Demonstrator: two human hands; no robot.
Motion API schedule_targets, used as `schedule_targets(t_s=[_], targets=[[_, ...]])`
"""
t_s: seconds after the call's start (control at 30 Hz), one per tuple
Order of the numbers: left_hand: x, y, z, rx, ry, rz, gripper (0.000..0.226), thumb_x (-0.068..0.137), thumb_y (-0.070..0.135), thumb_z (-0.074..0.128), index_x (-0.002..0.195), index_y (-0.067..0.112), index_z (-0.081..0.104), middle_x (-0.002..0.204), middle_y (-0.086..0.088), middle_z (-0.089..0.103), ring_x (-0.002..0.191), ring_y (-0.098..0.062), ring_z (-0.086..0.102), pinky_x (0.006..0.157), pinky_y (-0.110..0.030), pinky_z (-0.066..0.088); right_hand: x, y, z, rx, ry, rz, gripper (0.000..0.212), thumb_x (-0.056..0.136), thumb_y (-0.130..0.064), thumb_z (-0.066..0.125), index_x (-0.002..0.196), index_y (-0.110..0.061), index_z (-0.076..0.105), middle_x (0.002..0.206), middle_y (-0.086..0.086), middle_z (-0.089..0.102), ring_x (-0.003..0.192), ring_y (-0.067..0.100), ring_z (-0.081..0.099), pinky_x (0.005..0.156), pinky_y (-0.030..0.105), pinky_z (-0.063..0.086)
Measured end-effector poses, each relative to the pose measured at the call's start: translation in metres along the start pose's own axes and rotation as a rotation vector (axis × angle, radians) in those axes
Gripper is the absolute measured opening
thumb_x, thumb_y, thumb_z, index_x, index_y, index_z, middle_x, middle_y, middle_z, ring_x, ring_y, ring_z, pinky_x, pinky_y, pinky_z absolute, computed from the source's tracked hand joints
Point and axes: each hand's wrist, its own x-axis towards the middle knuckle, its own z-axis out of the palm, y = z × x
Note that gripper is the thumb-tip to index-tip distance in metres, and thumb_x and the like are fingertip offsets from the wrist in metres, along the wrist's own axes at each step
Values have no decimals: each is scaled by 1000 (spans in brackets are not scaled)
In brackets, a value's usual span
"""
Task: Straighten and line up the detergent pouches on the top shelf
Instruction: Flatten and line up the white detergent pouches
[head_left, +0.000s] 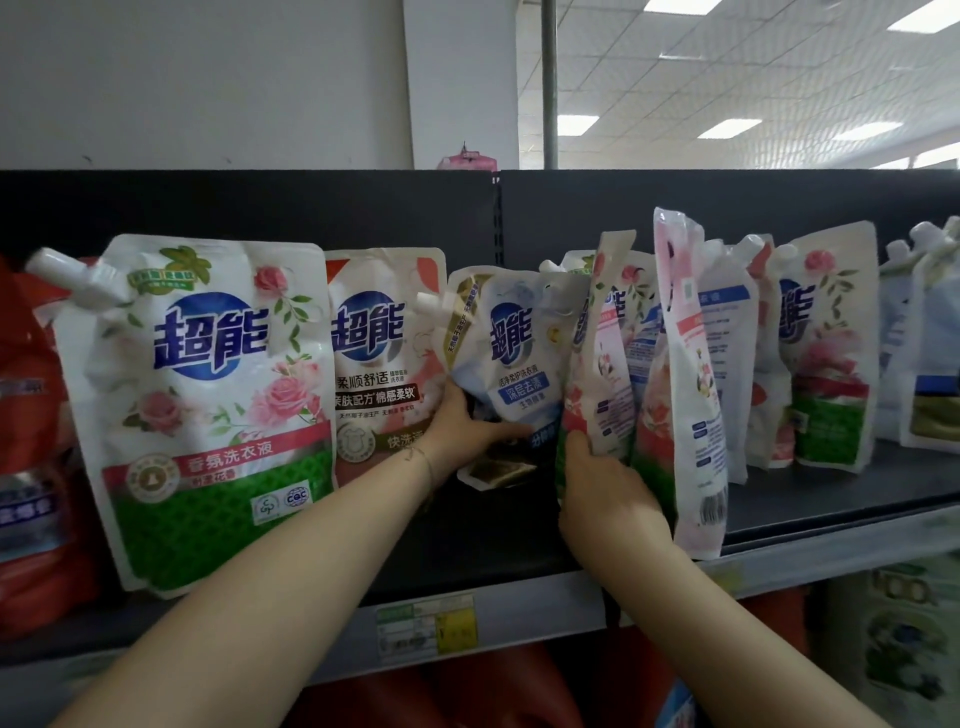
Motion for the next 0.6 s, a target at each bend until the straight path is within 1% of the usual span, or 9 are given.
schedule_targets(t_s=[0.07, 0.13, 0.27, 0.3, 0.37, 0.43, 0.47, 0.53, 0.6], targets=[[1, 4, 4, 5, 74, 52, 68, 77, 4, 75, 132, 17, 39, 122, 10, 48, 115, -5, 44, 93, -14, 33, 2, 1, -1, -5, 1, -30, 53, 91, -6, 53, 135, -20, 28, 116, 12, 59, 100, 28, 61, 79, 39, 55], [7, 3, 8, 47, 173, 74, 54, 76, 2, 73, 123, 15, 49, 119, 4, 56, 118, -15, 52, 94, -23, 40, 5, 1, -2, 11, 0, -63, 49, 91, -4, 52, 133, -21, 33, 118, 11, 58, 102, 28, 60, 83, 39, 54], [12, 2, 9, 258, 230, 13, 23, 77, 15, 76, 96, 14, 64, 96, -1, 65, 98, -21, 63, 82, -28, 48, 10, 5, -3, 115, 21, -109, 33, 86, -6, 60, 112, -22, 47, 114, 4, 56, 98, 24, 57, 85, 35, 53], [10, 4, 6, 286, 210, 9, 26, 76, 21, 78, 97, 14, 65, 97, -1, 67, 97, -20, 63, 83, -30, 50, 12, 7, -2, 132, 31, -126, 30, 84, -6, 61, 107, -22, 49, 112, 3, 56, 96, 23, 57, 84, 34, 54], [4, 5, 1, 320, 229, 38, 48, 72, 27, 81, 112, 11, 60, 106, 0, 65, 100, -16, 61, 87, -31, 50, 13, 11, -1, 196, 52, -164, 23, 84, -4, 59, 96, -22, 50, 104, 1, 57, 91, 20, 56, 80, 30, 53], [-5, 8, -1, 317, 370, 38, 69, 69, 22, 84, 121, 2, 42, 111, -1, 53, 102, -13, 51, 84, -27, 44, 13, 13, 1, 273, 73, -215, 20, 86, -4, 55, 87, -23, 47, 93, -2, 55, 83, 16, 54, 70, 25, 48], [-10, 8, -2, 306, 437, 38, 70, 69, 19, 83, 119, 2, 37, 110, -3, 48, 102, -13, 47, 83, -26, 42, 13, 13, 2, 302, 77, -239, 22, 87, -5, 54, 85, -25, 45, 90, -4, 52, 81, 14, 52, 67, 22, 43], [-19, 6, -1, 318, 454, 8, 54, 74, 21, 79, 109, 6, 41, 104, -2, 48, 97, -14, 47, 78, -26, 40, 13, 10, 5, 351, 65, -280, 23, 88, -6, 53, 84, -27, 44, 85, -8, 48, 79, 11, 49, 67, 19, 39], [-25, 3, 0, 298, 365, -61, 28, 82, 26, 72, 94, 12, 51, 92, 0, 58, 87, -16, 56, 70, -26, 43, 14, 2, 9, 385, 51, -327, 23, 88, -7, 52, 80, -27, 45, 83, -9, 50, 79, 11, 51, 68, 21, 42]])
